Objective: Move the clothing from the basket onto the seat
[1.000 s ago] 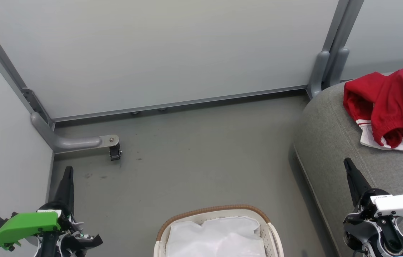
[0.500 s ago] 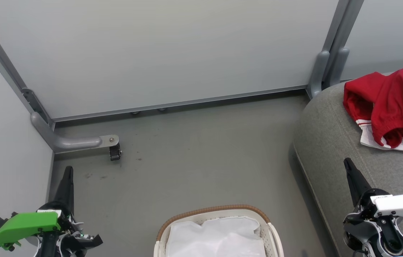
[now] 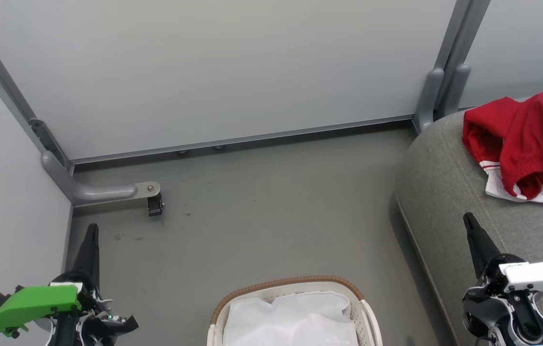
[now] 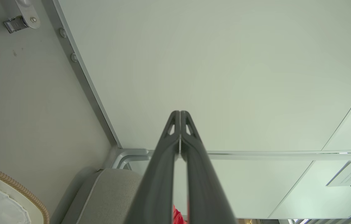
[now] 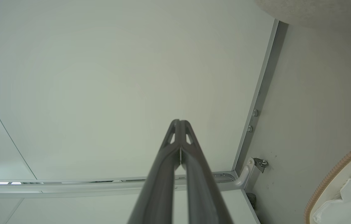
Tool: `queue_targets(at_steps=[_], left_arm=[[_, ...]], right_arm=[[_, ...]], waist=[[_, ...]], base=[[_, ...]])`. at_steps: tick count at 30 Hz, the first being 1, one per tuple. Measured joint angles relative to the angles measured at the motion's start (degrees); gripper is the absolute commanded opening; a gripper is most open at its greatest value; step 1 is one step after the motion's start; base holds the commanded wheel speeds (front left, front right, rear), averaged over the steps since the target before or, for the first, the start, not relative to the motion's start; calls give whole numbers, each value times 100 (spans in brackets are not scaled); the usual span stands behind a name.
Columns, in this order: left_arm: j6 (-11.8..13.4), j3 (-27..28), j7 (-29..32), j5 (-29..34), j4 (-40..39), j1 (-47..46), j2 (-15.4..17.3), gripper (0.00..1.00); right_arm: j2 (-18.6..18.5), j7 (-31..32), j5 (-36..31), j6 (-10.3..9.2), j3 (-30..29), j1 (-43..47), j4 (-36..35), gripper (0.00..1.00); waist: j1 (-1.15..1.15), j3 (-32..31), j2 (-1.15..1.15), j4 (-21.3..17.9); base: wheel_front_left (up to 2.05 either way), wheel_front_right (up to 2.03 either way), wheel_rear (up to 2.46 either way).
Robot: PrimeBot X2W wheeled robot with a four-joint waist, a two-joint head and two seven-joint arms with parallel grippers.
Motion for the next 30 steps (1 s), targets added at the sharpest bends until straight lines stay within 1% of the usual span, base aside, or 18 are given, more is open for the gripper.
queue_targets(at_steps=[30], left_arm=[[0, 3, 1, 0, -1, 0, 0, 0]], right_arm=[[-1, 0, 0, 0, 0, 0, -1, 0]], waist=[[0, 0, 0, 0]], base=[[0, 0, 0]])
